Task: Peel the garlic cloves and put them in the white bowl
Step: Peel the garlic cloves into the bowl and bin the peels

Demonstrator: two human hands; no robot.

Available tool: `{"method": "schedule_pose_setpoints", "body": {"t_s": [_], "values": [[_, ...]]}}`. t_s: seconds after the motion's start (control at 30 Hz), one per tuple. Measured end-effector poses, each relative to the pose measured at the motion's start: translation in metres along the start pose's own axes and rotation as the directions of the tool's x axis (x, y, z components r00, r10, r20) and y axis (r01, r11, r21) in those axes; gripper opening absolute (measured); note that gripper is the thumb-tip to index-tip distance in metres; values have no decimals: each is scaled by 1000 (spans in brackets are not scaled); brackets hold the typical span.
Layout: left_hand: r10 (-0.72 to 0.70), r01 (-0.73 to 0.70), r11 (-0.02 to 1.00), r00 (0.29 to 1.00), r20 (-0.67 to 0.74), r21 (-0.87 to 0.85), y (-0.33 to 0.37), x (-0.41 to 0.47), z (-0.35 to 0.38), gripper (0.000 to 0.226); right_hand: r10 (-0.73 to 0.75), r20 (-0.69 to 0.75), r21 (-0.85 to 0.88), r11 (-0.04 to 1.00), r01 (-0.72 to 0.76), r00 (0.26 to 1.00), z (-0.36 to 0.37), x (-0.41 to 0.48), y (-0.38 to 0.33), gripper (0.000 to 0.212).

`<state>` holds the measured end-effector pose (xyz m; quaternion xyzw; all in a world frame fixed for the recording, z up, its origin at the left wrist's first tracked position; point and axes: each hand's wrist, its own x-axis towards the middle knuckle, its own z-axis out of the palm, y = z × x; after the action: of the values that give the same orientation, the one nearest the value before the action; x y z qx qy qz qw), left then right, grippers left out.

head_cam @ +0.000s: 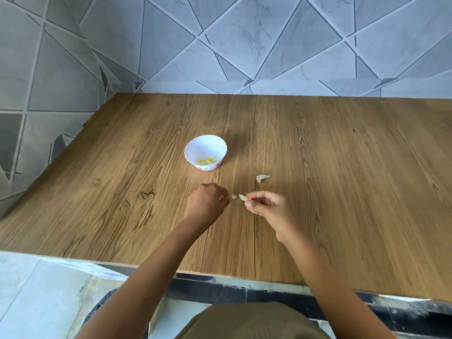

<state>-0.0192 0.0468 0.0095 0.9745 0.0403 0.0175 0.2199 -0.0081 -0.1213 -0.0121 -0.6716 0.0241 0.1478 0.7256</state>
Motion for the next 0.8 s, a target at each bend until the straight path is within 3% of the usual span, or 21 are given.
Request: {"method": "schedule_pose_setpoints", "body": {"t_s": [0.1, 0.27, 0.4, 0.47, 0.6, 0.7, 0.8], "values": [[1, -5, 995, 999, -45, -95, 1, -2, -3, 9, -33, 7, -25, 999, 33, 999, 0, -1, 1, 17], [22, -16, 987, 999, 33, -160, 3, -1, -9, 9, -74, 0, -58, 996, 74, 997, 1, -1, 4, 18], [40, -30, 978, 998, 44, -206, 2, -1, -10, 32, -81, -9, -62, 995, 80, 997, 0, -2, 5, 19], [29, -10, 958, 998, 59, -287, 4, -1, -11, 33, -88, -17, -72, 994, 86, 996, -1, -2, 6, 19], [22, 46, 872, 991, 133, -487, 8, -3, -10, 9, -114, -12, -120, 986, 112, 993, 2, -4, 4, 17], [-11, 156, 756, 974, 226, -636, 8, -3, -8, 9, -126, -7, -78, 989, 125, 992, 6, -6, 1, 15], [-18, 176, 695, 974, 228, -697, 7, -2, -7, 11, -90, -18, 29, 995, 91, 996, 8, -9, -1, 9]]}}
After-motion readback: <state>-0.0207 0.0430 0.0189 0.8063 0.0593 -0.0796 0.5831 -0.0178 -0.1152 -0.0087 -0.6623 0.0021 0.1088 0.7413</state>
